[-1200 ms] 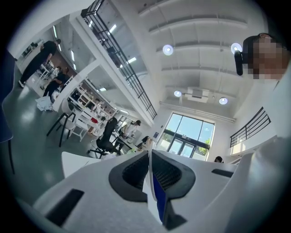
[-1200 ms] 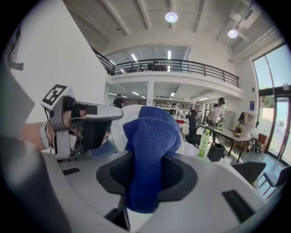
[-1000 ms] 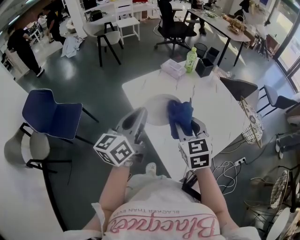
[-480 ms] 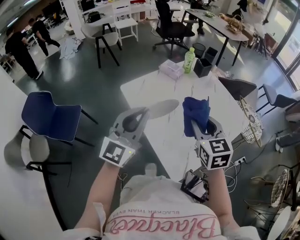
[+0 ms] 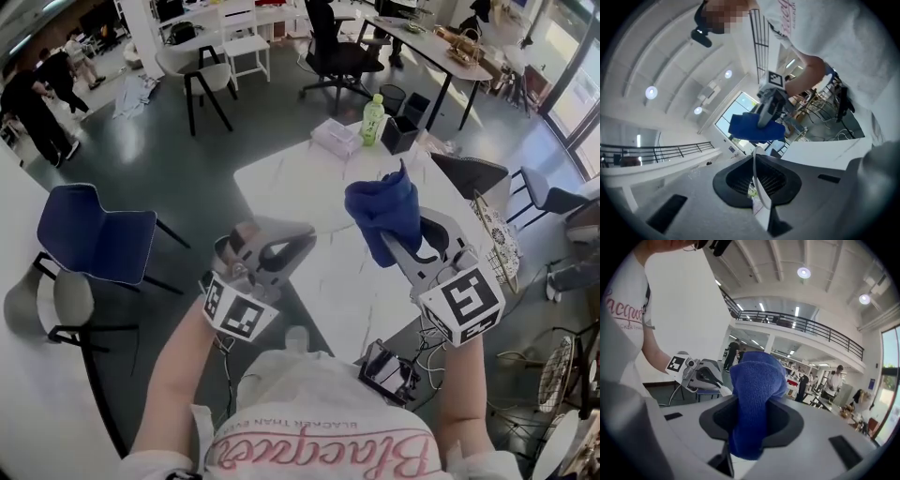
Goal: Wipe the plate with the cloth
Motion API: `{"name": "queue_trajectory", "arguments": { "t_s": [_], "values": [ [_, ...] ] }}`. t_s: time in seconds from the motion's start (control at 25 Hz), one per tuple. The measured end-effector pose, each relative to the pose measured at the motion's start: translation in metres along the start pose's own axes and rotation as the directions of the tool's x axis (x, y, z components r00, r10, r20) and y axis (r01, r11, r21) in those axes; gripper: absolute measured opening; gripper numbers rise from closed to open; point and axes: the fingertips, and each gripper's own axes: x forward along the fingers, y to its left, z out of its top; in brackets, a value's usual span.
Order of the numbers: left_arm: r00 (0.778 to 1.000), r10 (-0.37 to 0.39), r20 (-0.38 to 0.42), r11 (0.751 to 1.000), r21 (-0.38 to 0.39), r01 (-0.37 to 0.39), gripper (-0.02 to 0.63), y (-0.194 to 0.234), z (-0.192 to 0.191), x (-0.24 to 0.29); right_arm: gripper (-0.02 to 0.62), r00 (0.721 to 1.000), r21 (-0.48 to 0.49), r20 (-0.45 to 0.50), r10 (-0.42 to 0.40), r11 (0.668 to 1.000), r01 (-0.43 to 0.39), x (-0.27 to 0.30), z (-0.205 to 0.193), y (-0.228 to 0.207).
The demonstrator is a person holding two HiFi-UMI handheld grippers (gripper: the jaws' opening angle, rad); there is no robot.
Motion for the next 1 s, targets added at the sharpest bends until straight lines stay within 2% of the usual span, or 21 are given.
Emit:
{"name": "queue_trajectory", "arguments": {
  "t_s": [0.16, 0.36, 0.44, 0.6, 0.72, 1.0],
  "values": [
    [0.998, -0.061, 0.002, 0.991, 0.122, 0.061, 0.017, -0.012, 0.006, 0.009, 0.126, 0.998, -0.126, 0.001, 0.066, 0.99, -0.066, 0.001, 0.023, 0.006],
    [0.996, -0.089, 0.021, 0.979, 0.188, 0.084, 0.017, -0.014, 0.019, 0.015, 0.126, 0.982, -0.247, -0.06, 0.179, 0.951, -0.188, 0.011, 0.027, 0.023],
    [0.994, -0.106, 0.025, 0.973, 0.21, 0.099, 0.017, -0.017, 0.024, 0.017, 0.126, 0.977, -0.313, -0.109, 0.185, 0.926, -0.21, 0.018, 0.02, 0.026],
    [0.99, -0.137, 0.017, 0.964, 0.232, 0.129, 0.017, -0.024, 0.024, 0.021, 0.126, 0.972, -0.433, -0.194, 0.131, 0.878, -0.204, 0.032, 0.002, 0.023],
    [0.99, -0.139, 0.015, 0.963, 0.235, 0.132, 0.017, -0.025, 0.024, 0.021, 0.124, 0.967, -0.451, -0.231, 0.11, 0.868, -0.207, 0.042, -0.011, 0.018],
    [0.99, -0.14, 0.024, 0.966, 0.221, 0.131, 0.017, -0.025, 0.026, 0.014, 0.124, 0.94, -0.373, -0.326, 0.104, 0.899, -0.229, 0.073, -0.057, -0.001]
  ]
}}
